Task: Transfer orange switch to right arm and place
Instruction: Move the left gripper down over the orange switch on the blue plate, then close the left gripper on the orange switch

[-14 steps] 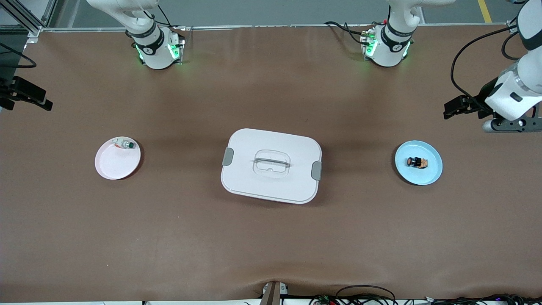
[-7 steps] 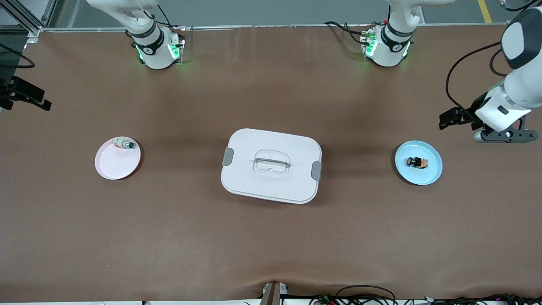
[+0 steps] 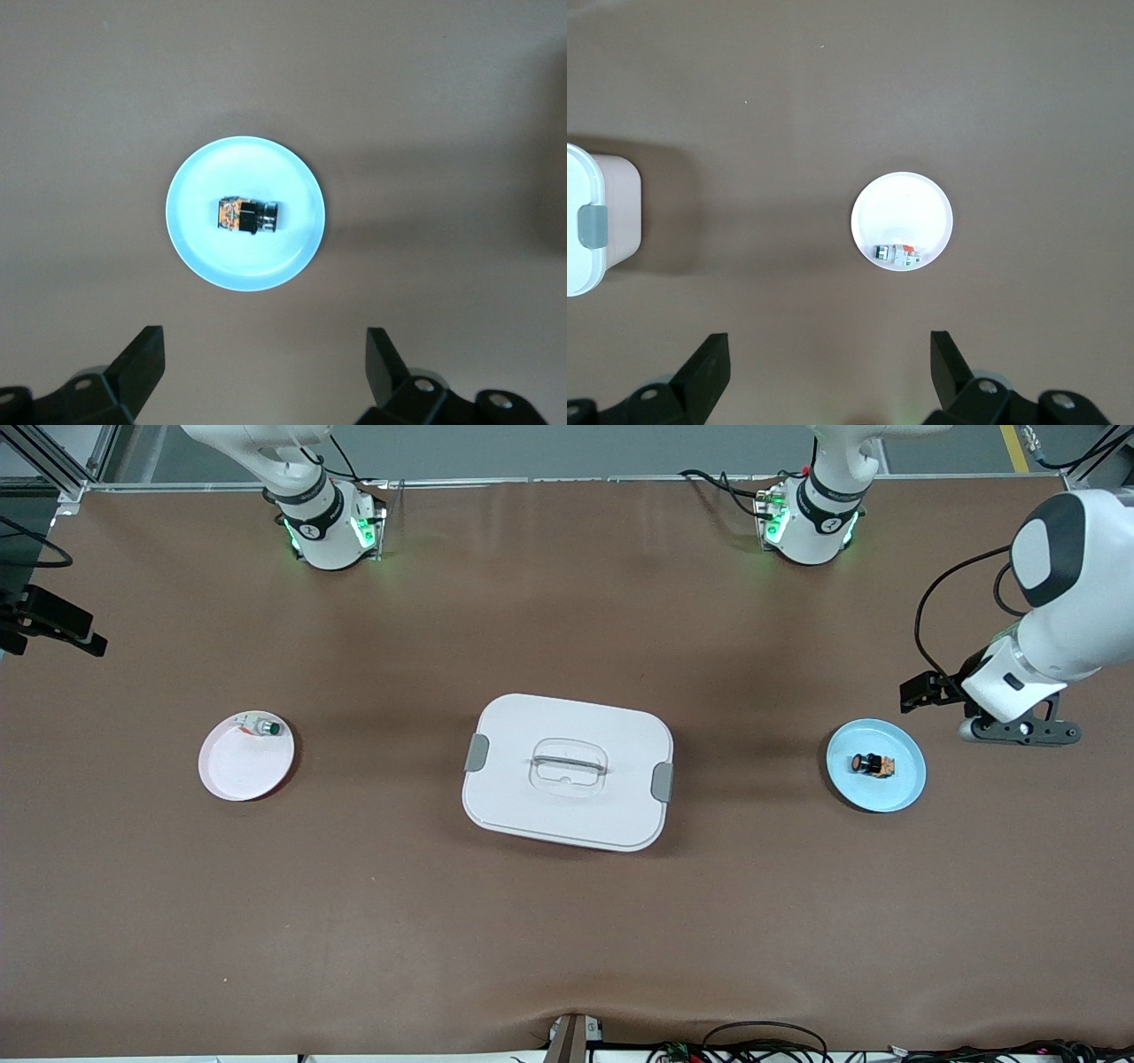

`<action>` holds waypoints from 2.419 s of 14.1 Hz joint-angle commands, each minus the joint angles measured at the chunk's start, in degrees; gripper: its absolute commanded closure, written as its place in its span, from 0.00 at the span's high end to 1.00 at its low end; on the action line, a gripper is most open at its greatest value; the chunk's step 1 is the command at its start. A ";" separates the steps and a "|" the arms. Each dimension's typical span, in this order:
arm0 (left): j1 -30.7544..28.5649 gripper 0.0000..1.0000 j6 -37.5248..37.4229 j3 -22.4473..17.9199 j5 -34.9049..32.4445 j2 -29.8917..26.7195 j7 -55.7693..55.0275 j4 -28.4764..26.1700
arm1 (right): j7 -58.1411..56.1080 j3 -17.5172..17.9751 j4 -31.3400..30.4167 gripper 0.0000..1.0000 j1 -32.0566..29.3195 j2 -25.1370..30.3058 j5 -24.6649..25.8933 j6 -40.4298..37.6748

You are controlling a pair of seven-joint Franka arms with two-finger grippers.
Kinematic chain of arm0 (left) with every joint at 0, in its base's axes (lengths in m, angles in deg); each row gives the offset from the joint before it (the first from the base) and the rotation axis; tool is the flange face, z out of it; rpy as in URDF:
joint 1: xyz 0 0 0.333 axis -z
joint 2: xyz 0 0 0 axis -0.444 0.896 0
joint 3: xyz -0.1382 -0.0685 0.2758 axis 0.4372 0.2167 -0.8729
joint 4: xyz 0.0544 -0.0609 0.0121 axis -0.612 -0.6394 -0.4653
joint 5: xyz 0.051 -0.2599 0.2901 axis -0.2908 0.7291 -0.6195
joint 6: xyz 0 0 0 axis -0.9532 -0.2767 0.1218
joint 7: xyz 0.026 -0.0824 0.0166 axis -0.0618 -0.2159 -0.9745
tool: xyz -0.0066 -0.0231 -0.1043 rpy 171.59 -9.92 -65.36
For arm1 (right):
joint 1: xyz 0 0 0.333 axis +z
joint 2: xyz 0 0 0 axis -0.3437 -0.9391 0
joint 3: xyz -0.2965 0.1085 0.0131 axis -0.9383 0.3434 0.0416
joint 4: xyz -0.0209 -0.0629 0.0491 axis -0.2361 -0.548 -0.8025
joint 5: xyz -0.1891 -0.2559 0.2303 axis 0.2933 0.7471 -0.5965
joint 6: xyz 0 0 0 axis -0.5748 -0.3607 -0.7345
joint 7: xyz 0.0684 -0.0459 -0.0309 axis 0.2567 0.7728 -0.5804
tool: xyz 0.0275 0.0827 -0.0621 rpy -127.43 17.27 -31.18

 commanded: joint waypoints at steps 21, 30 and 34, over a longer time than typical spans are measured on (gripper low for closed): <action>-3.07 1.00 27.96 0.39 -1.84 12.66 8.67 -10.08 | -0.66 0.08 -0.47 1.00 -0.63 1.15 -0.44 -0.13; -3.24 1.00 29.72 0.48 -3.68 17.67 9.98 -9.82 | -0.66 0.08 -0.47 1.00 -0.63 1.06 -0.53 -0.05; -3.51 1.00 30.07 0.57 -3.68 19.43 10.17 -9.64 | -0.66 0.08 -0.47 1.00 -0.63 1.06 -0.53 -0.05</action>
